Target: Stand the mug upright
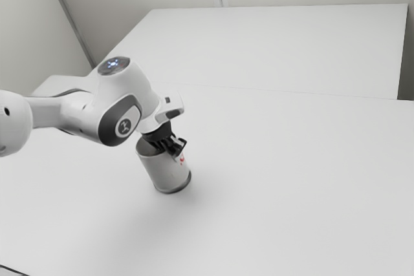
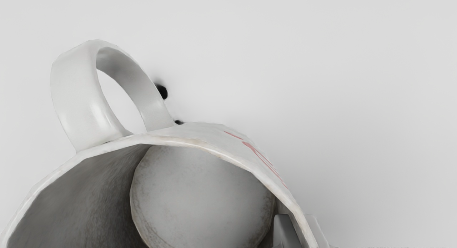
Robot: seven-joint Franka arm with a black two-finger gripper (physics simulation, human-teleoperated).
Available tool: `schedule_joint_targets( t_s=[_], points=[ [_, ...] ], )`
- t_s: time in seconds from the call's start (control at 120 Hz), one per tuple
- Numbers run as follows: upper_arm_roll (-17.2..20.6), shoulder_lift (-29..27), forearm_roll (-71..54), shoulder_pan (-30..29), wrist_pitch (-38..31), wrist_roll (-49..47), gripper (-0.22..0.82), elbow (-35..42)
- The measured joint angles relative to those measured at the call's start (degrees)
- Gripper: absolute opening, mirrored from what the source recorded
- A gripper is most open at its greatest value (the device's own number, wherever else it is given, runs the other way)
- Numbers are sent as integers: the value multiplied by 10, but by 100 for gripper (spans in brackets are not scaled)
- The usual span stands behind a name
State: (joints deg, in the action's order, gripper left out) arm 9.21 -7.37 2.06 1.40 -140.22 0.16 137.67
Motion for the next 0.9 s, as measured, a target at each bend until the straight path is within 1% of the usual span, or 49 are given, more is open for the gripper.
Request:
schedule_joint_targets(
  t_s=[0.342,0.375,0.4,0.525,0.625,0.75,0.9],
  points=[
    [0,16,0,3,-5,-24,-18,3],
    [0,16,1,3,-5,-26,-15,3],
    [0,16,3,3,-5,-26,-10,3],
    [0,16,8,5,-5,-29,17,3],
    [0,12,10,7,-4,-31,32,3],
    [0,-1,13,7,0,-32,44,-3],
    [-1,-11,15,6,45,-33,51,-46]
  ],
)
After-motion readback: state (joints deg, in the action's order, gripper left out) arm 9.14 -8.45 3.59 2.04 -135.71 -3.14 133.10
